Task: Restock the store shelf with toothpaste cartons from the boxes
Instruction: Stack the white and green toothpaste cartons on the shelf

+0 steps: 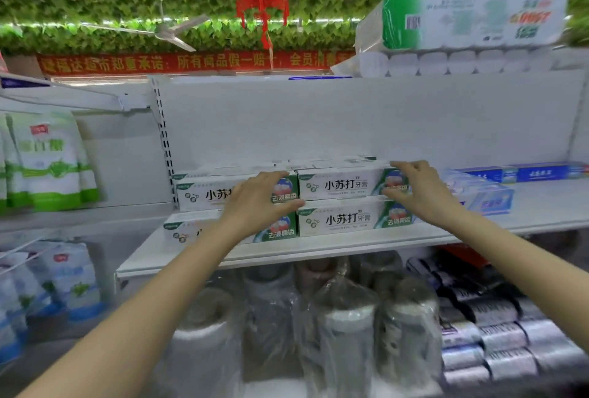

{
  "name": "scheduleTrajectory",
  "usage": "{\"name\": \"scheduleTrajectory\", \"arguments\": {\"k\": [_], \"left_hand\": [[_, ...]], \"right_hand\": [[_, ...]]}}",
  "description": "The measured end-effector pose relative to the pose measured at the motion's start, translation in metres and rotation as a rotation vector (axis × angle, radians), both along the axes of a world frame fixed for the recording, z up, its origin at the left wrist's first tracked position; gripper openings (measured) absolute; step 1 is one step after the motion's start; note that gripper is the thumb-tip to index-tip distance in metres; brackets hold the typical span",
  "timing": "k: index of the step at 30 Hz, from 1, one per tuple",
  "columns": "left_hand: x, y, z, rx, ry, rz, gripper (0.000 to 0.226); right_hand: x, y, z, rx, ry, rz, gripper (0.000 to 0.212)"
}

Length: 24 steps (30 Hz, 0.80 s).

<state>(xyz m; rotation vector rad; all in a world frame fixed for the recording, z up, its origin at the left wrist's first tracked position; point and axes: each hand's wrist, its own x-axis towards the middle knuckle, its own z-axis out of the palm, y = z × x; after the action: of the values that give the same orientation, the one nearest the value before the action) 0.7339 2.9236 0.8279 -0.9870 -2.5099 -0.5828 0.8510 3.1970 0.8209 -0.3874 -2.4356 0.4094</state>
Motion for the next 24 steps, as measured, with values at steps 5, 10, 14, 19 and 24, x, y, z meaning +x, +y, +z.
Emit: {"name": "scheduleTrajectory", "arguments": {"k": [5,10,14,19,24], "left_hand": [[0.031,-0.001,-0.011,0.016,-0.005,-0.055,0.071],[0.082,-0.005,-0.025,0.008,-0.040,-0.024,0.073],[0.132,-0.007,-0.040,-0.034,-0.012,0.032,0.073],[0.188,0.006,-0.084,-0.187,-0.025,0.036,0.076],[0.231,0.023,-0.139,-0.348,-0.133,0.005,0.082]], "right_hand": [[0.024,-0.024,-0.012,0.066,-0.119,0.056,0.069],[0.066,-0.038,-0.015,0.190,-0.270,0.181,0.076],[0.104,-0.047,-0.024,0.204,-0.373,0.302,0.078],[0.153,-0.051,-0.067,0.204,-0.468,0.360,0.085],[0.188,-0.038,-0.124,0.149,-0.652,0.356,0.097]]}}
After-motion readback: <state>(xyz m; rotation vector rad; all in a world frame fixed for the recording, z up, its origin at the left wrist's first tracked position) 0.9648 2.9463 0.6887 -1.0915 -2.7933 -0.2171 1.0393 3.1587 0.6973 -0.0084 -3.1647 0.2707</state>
